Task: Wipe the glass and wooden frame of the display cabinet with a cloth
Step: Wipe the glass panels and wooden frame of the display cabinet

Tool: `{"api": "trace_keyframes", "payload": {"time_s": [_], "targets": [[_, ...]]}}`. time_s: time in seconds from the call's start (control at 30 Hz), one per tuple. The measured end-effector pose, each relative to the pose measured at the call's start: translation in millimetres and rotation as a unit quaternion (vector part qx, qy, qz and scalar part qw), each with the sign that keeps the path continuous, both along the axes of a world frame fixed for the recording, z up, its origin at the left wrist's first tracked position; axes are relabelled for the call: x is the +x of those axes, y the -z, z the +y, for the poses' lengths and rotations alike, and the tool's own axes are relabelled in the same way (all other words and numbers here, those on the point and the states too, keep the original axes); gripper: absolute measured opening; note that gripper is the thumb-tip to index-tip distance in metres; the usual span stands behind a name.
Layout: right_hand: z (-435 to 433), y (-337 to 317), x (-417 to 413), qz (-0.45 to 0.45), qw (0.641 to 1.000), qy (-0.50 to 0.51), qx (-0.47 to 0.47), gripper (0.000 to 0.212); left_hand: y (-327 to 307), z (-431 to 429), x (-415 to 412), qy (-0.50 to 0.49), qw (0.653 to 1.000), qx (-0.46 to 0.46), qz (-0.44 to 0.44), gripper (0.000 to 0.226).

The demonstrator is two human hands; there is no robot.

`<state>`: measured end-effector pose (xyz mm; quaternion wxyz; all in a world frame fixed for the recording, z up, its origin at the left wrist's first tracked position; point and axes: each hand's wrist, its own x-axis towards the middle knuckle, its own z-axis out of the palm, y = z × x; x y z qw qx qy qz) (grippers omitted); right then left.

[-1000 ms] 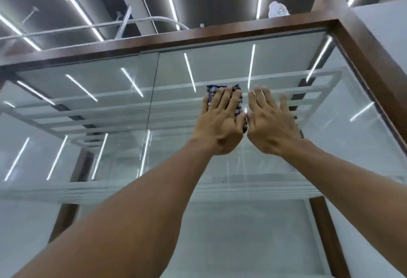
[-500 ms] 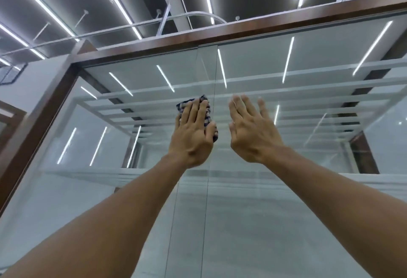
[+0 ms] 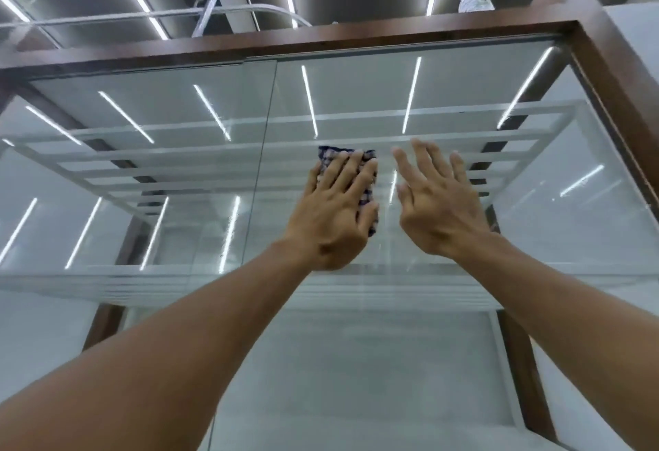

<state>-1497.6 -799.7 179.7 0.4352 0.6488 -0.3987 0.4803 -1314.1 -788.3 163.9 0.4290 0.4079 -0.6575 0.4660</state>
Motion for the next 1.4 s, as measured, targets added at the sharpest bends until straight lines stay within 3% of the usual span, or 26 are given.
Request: {"api": "trace_keyframes", "payload": {"time_s": [0.1, 0.3, 0.47, 0.63, 0.87, 1.07, 1.17, 1.3, 1.4], "targets": [[-1.0, 0.6, -28.6, 0.019, 1.0, -0.005, 0.012, 0.059, -24.3, 1.3, -46.9, 0.016, 0.997, 0.013, 0.075, 0.066], [-2.6, 5.7, -111.7, -0.057, 0.998, 0.026, 0.024, 0.064, -4.2, -7.6, -107.0, 0.012, 0.999, 0.013, -0.041, 0.065], [2.7, 7.8, -177.3, -0.026, 0.995, 0.084, 0.039, 0.069, -33.6, -4.4, -146.5, 0.015, 1.0, 0.014, 0.008, 0.066], [4.6, 20.0, -226.7, -0.035, 0.982, 0.188, -0.006, 0.07, -45.7, -11.0, -247.9, 0.023, 0.997, 0.028, -0.069, 0.066], [-2.0, 35.9, -262.6, -0.072, 0.996, 0.038, -0.026, 0.059, -49.5, -14.6, -310.1, 0.023, 0.993, 0.028, -0.116, 0.064], [-0.7, 39.8, -264.2, -0.092, 0.995, -0.026, -0.037, 0.064, -29.0, -12.4, -312.7, 0.014, 0.986, 0.034, -0.16, 0.066], [3.8, 44.4, -260.6, -0.09, 0.996, 0.011, -0.019, 0.067, -8.6, -11.3, -295.5, 0.017, 0.981, 0.036, -0.188, 0.064], [7.0, 47.1, -230.0, -0.082, 0.992, 0.095, 0.011, 0.069, 0.6, -11.6, -255.0, 0.005, 0.985, 0.032, -0.168, 0.064], [2.5, 47.1, -191.9, -0.085, 0.994, 0.045, 0.044, 0.062, 0.9, -9.9, -215.7, 0.004, 0.991, 0.026, -0.134, 0.065]]}}
